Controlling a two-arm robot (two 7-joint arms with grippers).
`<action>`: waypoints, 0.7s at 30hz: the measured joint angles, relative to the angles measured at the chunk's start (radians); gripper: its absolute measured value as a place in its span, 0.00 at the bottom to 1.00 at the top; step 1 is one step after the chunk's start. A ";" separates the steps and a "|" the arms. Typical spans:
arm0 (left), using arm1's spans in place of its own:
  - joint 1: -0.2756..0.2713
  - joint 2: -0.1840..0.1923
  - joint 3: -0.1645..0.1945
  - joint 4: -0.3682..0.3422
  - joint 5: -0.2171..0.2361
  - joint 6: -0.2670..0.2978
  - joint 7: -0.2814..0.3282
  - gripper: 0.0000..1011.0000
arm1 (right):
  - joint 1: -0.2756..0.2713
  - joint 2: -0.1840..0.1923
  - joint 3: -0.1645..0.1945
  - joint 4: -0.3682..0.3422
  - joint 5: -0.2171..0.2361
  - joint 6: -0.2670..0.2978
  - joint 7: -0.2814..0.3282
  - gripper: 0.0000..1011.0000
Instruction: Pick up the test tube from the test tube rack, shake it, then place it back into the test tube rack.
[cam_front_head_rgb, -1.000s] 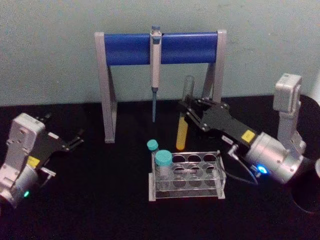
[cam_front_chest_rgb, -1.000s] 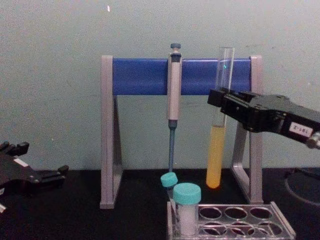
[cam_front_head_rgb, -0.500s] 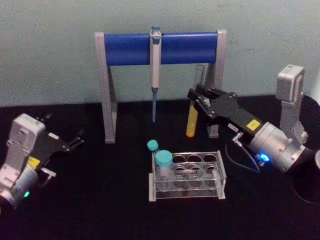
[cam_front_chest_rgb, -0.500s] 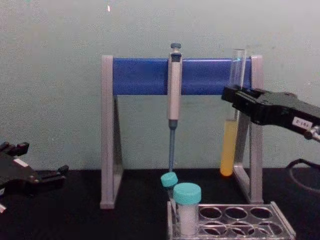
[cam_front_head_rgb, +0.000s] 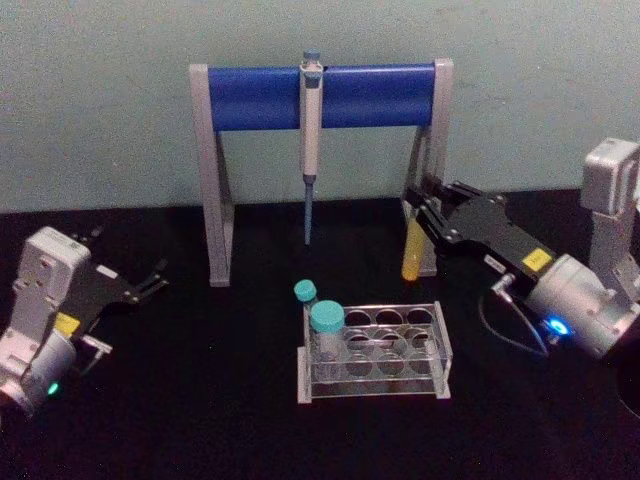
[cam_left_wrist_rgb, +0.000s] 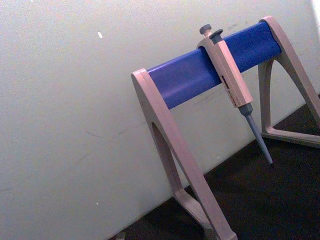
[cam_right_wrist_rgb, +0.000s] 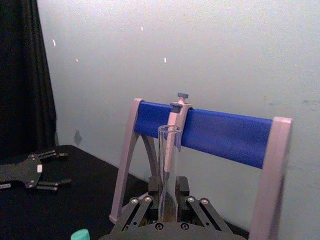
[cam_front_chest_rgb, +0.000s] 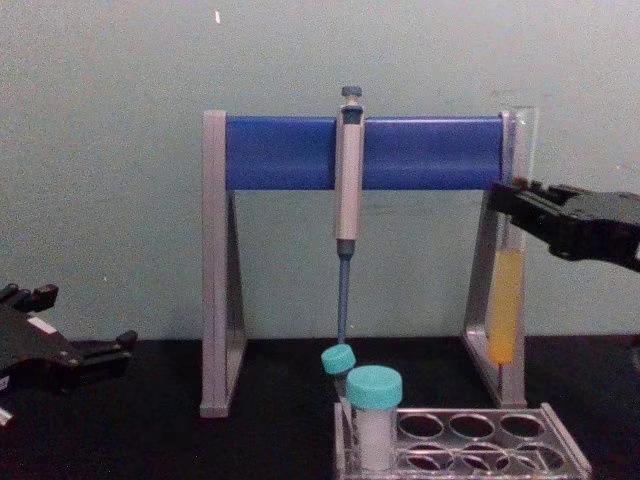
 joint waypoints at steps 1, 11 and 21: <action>0.000 0.000 0.000 0.000 0.000 0.000 0.000 1.00 | -0.008 0.004 0.004 -0.010 0.000 0.003 -0.003 0.22; 0.000 0.000 0.000 0.000 0.000 0.000 0.000 1.00 | -0.121 0.050 0.017 -0.146 0.017 0.046 0.001 0.22; 0.000 0.000 0.000 0.000 0.000 0.000 0.000 1.00 | -0.095 0.022 -0.031 -0.125 0.041 0.043 0.043 0.22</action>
